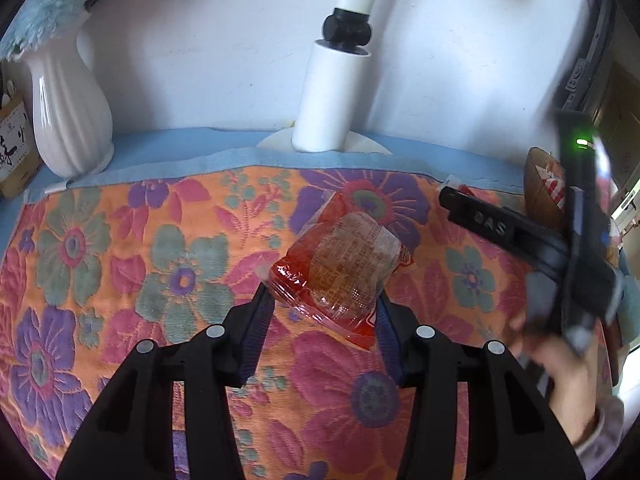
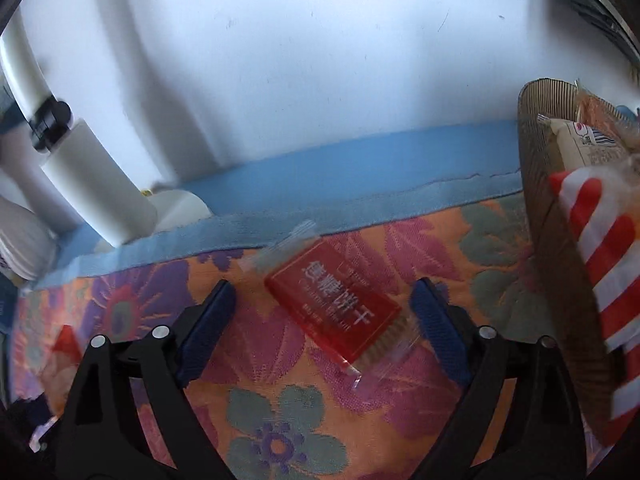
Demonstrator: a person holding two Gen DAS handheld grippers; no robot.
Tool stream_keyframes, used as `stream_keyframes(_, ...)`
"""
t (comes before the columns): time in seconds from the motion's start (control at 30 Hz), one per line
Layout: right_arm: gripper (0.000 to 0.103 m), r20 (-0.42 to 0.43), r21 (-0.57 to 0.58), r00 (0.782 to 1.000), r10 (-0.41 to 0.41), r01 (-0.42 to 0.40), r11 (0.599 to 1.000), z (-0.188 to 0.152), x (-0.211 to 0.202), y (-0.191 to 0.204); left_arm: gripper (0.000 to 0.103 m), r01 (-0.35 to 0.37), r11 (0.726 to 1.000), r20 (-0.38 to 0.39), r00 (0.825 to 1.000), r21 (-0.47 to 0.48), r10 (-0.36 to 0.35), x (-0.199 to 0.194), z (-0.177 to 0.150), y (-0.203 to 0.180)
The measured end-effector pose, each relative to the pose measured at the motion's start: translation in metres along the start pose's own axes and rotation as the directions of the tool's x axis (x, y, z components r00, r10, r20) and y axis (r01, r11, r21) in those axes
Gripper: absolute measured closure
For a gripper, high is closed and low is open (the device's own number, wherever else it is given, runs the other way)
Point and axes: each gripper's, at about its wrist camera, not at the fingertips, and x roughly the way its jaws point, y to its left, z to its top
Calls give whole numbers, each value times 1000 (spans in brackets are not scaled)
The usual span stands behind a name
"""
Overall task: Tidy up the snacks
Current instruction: 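Grasp the red jelly cake with the left tool while the right tool grasps the red caramel biscuit, then carry both items over the amber bowl and open both tools to drop them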
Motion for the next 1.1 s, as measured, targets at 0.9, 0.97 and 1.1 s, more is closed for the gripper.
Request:
stream_keyframes(0.9, 66, 295, 52, 915, 276, -304, 951, 29, -182, -81, 56, 83, 997, 167, 982, 12, -83, -63, 60, -54)
stream_keyframes(0.97, 66, 300, 95, 919, 255, -295, 951, 36, -180, -112, 56, 121, 992, 178, 976, 37, -125, -64, 73, -77)
stream_keyframes(1.1, 66, 301, 155, 932, 199, -254, 955, 40, -183, -167, 56, 214, 971, 180, 956, 107, -230, -58, 101, -139)
